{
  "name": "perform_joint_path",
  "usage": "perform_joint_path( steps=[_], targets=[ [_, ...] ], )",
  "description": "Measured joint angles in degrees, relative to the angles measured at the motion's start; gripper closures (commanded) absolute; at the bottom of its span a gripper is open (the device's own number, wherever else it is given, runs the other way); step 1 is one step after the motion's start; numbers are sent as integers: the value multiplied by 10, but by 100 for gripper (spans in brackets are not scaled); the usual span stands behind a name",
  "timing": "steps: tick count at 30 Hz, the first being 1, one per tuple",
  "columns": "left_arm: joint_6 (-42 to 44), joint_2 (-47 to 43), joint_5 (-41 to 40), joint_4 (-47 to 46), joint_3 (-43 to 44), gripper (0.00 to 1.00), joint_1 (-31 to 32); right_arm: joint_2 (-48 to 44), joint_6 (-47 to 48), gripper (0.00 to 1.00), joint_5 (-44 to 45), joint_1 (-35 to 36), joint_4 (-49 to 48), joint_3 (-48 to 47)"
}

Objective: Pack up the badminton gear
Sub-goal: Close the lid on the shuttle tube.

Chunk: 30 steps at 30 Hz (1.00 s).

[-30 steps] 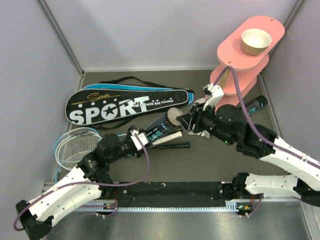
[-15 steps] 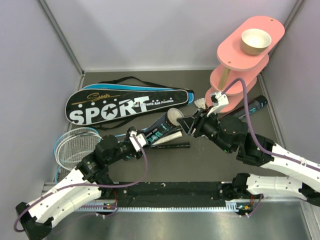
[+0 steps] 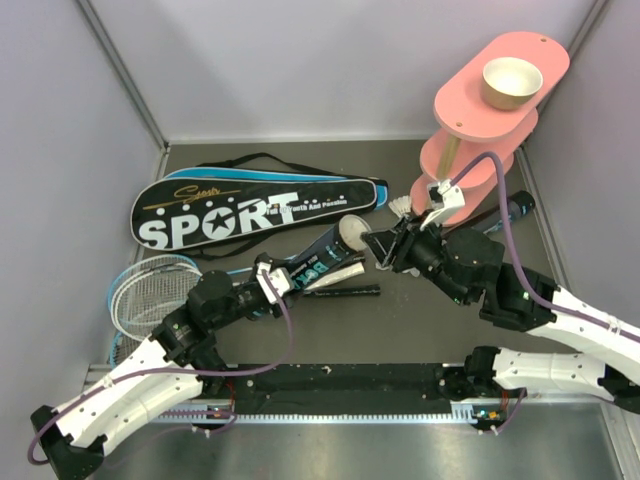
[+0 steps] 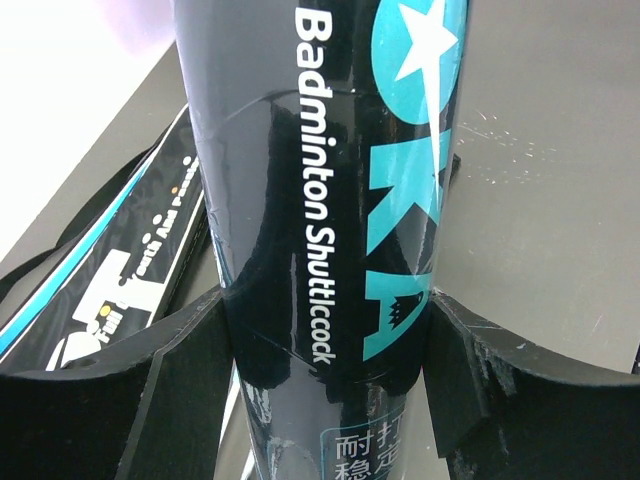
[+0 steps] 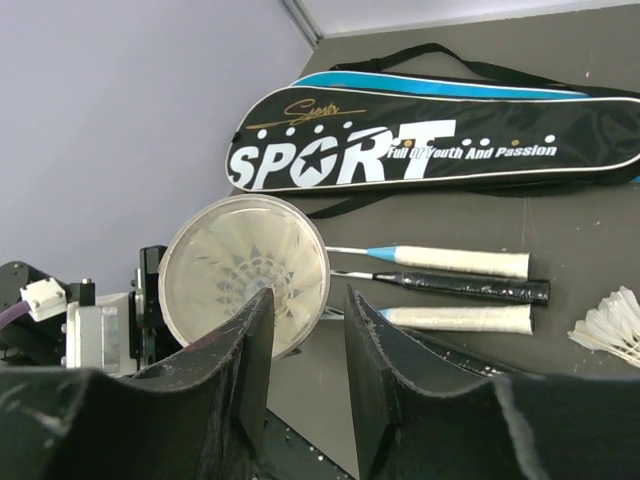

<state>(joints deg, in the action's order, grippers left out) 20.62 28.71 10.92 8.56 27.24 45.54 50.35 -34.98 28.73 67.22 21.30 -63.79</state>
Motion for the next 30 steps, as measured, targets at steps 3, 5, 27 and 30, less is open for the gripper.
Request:
perform_joint_path(
  steps=[3,5,27,30],
  targets=[
    [0,-1,1,0,0,100,0,0,0,65,5,-4,7,-1],
    [0,-1,2,0,0,100,0,0,1,65,5,-10,11,-1],
    [-5,-17,10,9,-14,100,-1,-20,-55,72,-30,-24,-73,77],
    [-14,-21,10,20,-20,100,-2,-30,-87,73,-20,-16,-142,126]
  ],
)
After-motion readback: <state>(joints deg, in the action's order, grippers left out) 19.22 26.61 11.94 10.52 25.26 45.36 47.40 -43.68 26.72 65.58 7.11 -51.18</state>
